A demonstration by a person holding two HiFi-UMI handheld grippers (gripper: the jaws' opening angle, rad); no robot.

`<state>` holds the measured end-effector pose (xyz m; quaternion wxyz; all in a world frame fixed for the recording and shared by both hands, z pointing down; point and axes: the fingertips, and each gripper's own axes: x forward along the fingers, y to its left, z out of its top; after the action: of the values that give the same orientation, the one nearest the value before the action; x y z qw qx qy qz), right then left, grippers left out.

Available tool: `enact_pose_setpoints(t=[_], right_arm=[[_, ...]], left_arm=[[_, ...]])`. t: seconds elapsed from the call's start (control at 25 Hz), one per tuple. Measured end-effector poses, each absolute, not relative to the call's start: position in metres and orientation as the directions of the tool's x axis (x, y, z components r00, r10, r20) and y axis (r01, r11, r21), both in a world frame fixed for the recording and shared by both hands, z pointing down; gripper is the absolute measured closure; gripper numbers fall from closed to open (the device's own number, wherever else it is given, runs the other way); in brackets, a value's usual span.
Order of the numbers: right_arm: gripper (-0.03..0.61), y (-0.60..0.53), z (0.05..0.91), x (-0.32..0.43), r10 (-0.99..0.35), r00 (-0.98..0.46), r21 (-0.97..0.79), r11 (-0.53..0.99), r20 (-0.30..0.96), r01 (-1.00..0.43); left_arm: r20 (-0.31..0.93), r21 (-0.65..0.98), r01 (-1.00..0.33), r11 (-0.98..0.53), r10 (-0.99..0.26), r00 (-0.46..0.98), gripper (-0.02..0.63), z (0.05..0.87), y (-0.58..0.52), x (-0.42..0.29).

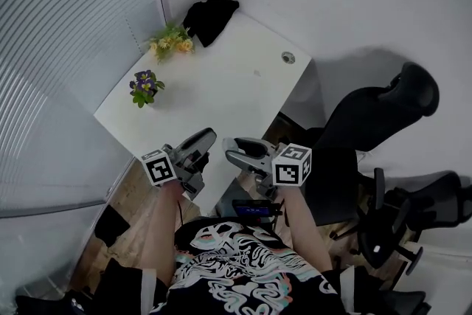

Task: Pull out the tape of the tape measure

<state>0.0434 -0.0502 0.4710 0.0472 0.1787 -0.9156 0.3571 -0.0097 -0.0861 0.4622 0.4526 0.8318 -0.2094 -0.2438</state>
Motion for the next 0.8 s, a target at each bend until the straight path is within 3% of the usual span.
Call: enact_pose_setpoints(t=[0.2, 0.8], right_arm=[[0.36, -0.036, 0.46, 0.041, -0.242, -0.952, -0.643, 0.703, 0.185, -0.304], [0.36, -0.014, 0.449, 0.02, -0.112, -0.986, -0.643, 0.748, 0.126, -0.167]], left_arm=[[-0.352, 0.846, 0.055, -0.53, -0.478, 0.805, 0.468, 0.445, -0.072, -0.011], [-0.409, 0.831, 0.233, -0.506, -0.271, 0.871, 0.477, 0.442, -0.038, -0.002]])
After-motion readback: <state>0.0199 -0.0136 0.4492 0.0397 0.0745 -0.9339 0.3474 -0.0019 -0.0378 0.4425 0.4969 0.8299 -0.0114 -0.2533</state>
